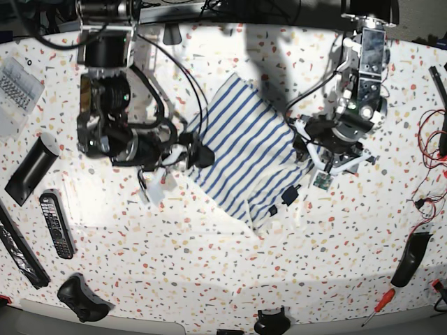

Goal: Layout the t-shirt on the table in an organized manner, then fold the t-shirt properly
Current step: 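Pull the shirt edge with the left gripper to square the folded shirt, then grasp the collar edge of the shirt with both grippers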

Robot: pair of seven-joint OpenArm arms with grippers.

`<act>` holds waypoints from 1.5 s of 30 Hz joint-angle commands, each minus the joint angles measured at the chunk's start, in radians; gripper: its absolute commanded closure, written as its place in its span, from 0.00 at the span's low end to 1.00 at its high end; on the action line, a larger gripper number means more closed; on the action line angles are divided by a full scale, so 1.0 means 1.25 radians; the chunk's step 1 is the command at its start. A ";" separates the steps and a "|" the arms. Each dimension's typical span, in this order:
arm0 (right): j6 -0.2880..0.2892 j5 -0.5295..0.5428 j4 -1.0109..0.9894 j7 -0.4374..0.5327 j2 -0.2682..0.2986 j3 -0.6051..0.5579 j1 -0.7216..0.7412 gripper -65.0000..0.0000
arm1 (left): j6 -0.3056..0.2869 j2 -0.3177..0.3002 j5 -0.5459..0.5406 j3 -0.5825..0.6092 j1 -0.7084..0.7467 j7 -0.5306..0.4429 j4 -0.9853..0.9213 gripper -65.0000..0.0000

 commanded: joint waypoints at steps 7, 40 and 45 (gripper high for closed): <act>0.004 0.007 0.161 -0.014 0.002 -0.062 -0.126 0.38 | 0.003 0.000 -0.004 0.000 -0.022 -0.049 -0.042 0.48; 0.004 0.002 0.242 0.003 -0.058 -0.073 -0.191 0.38 | -0.017 -0.032 -0.063 0.001 -0.163 -0.036 -0.110 0.48; 0.004 -0.003 0.331 -0.004 -0.058 -0.034 -0.191 0.38 | -0.017 -0.081 -0.107 0.001 -0.163 -0.037 -0.080 0.48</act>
